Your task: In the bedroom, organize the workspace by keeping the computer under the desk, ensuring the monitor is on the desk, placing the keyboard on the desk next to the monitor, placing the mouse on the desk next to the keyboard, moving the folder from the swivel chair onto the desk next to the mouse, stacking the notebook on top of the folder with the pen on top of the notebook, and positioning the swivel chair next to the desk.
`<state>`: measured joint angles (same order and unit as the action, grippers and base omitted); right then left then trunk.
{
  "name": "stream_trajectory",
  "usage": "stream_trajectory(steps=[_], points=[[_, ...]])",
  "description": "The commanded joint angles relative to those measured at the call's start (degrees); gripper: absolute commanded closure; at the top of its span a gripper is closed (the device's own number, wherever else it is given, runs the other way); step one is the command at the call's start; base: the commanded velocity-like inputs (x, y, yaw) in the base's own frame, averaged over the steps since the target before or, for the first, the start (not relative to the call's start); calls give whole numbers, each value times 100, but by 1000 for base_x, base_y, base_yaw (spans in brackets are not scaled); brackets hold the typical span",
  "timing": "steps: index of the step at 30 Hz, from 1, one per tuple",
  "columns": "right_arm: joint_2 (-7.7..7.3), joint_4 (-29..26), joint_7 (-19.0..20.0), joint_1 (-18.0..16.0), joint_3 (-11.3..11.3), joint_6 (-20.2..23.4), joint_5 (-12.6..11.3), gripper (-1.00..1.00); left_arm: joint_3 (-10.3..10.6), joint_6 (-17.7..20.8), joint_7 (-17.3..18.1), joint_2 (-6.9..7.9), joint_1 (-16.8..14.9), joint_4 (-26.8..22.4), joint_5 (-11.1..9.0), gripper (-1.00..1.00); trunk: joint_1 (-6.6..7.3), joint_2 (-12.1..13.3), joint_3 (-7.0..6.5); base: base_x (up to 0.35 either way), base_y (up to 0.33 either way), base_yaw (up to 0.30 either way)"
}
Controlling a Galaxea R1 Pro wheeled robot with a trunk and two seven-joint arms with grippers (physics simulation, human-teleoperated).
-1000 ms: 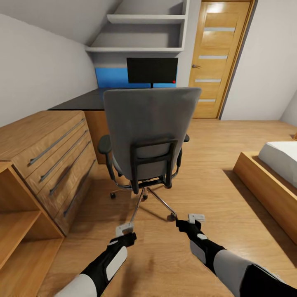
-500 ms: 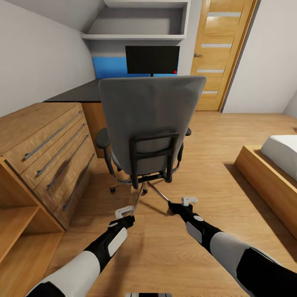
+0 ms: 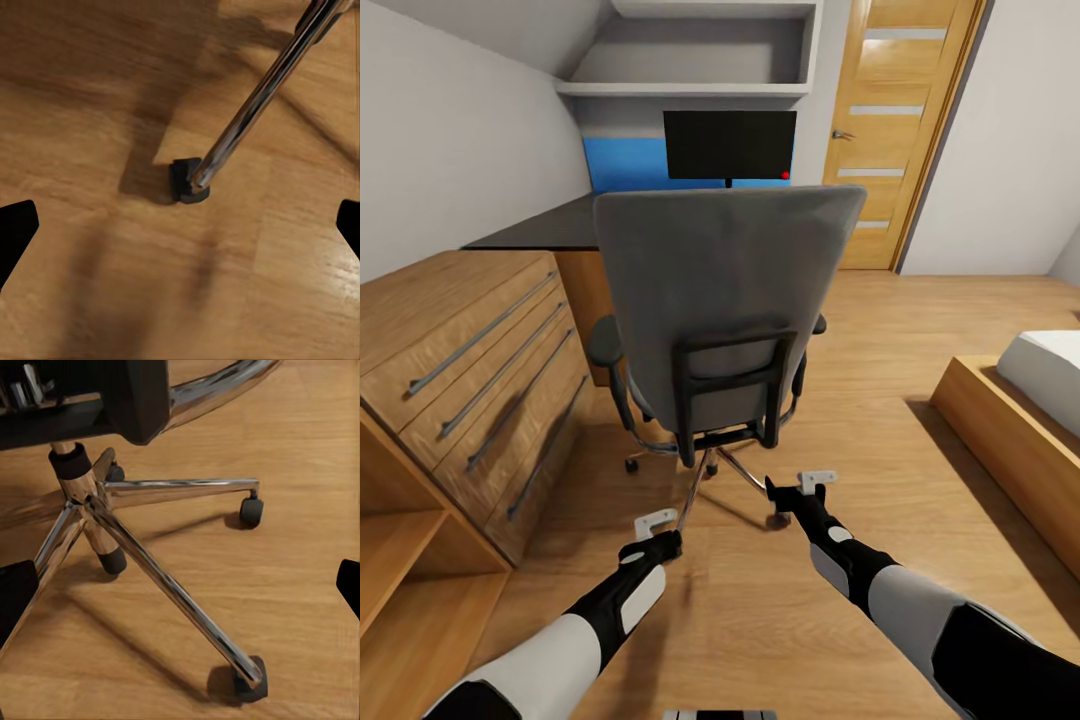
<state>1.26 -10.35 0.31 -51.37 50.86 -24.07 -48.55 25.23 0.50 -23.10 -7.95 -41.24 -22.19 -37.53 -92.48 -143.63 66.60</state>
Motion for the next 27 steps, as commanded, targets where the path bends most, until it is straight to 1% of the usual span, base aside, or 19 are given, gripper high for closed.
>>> stream_trajectory(steps=[1, 3, 4, 8, 13, 16, 20, 21, 24, 25, 27], points=[[0, 6, 3, -5, 47, -30, -59, -100, 96, 5, -45, 5, -4, -7, -39, -100, 1, -2, 5, 50, 0, 0], [-1, 7, 5, -5, 47, -39, -59, -100, 188, 4, -45, 5, -4, -6, -41, -100, 1, -2, 5, 74, 0, 0], [-2, 7, 5, -5, 47, -44, -59, -100, 271, 1, -45, 4, -3, -6, -42, -100, 1, -2, 5, 164, -14, 0], [-2, 7, 8, -5, 47, -50, -59, -100, 412, -3, -45, 0, -1, -5, -43, -100, 1, -2, 5, 228, -39, 0], [-2, 8, 22, -1, 47, -53, -50, -100, 527, -21, -45, -3, -1, -5, -40, -100, 1, -2, 5, 244, -54, 0], [-2, 7, 27, 35, 47, -67, -44, -100, 565, -167, -45, 1, -2, -5, -42, -100, 1, -2, 5, 112, -27, 0], [-3, 7, 29, 80, 47, -178, -42, -100, 606, -593, -45, -4, -2, -3, -43, -100, 1, -2, 5, 52, -12, 0], [-3, 10, 29, 94, 47, -281, -42, -100, 662, -891, -49, -7, -2, 11, -44, -100, 1, -2, 5, 23, -5, 0], [-3, 17, 30, 109, 47, -444, -41, -100, 804, -1345, -56, -28, -2, 86, -44, -100, 1, -2, 5, 15, -4, 0], [-3, 20, 30, 125, 47, -530, -41, -100, 931, -1581, -60, -76, -2, 156, -44, -100, 1, -2, 5, 8, -2, 0], [-3, 23, 30, 161, 47, -628, -41, -100, 1181, -1846, -75, -164, -1, 238, -40, -100, 1, -2, 5, 4, -1, 0]])
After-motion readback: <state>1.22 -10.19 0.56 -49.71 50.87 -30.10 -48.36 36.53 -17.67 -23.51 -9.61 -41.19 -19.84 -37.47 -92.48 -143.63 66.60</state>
